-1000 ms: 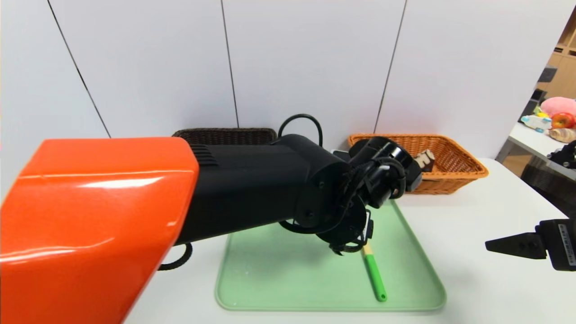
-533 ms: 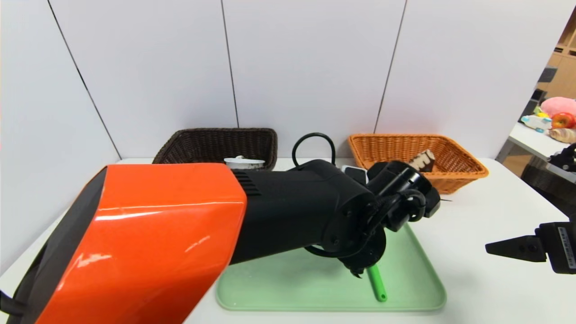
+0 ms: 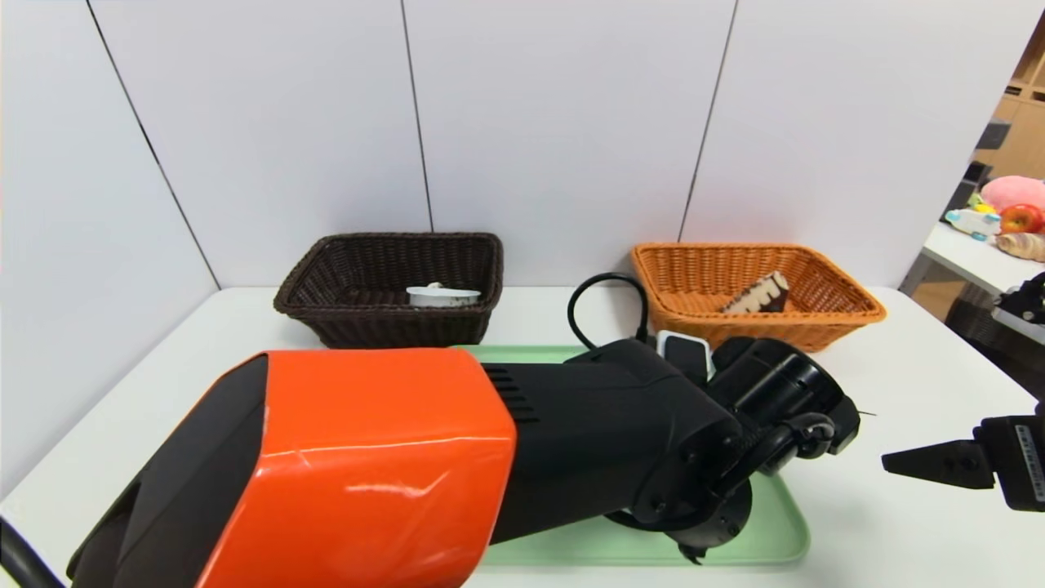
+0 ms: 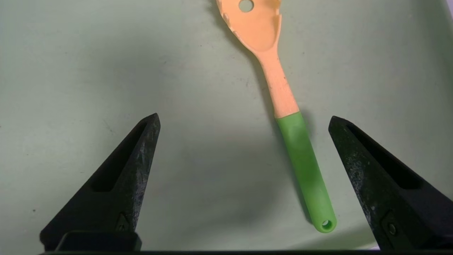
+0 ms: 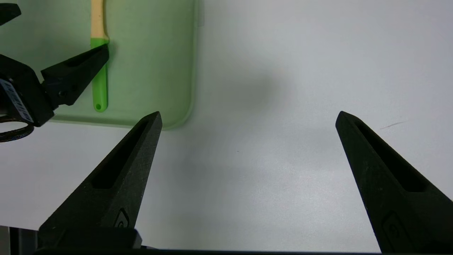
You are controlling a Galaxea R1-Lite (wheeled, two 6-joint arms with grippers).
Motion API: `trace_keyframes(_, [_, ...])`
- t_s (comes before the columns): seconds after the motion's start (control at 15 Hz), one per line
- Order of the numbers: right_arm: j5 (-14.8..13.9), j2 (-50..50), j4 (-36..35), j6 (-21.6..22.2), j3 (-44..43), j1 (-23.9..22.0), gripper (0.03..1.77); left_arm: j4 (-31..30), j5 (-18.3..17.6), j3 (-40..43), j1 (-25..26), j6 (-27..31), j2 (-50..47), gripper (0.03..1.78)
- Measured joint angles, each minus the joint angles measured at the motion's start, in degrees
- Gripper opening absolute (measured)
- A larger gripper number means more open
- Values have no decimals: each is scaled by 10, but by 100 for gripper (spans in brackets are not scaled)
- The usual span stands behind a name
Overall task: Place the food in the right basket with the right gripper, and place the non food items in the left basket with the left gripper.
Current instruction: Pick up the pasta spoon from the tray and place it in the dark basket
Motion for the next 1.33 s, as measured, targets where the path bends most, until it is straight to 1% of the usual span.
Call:
trace_keyframes(0.4, [0,-3,0,-1,3,3,169,-20,1,0,-1,2,12,169])
trace_keyframes(1.27, [1,-5,-1,-1,5,4,169,-23,1,0,5,-1,29,169])
trace_keyframes(1.33, [1,-5,-1,-1,5,4,169,-23,1,0,6,0,30,156])
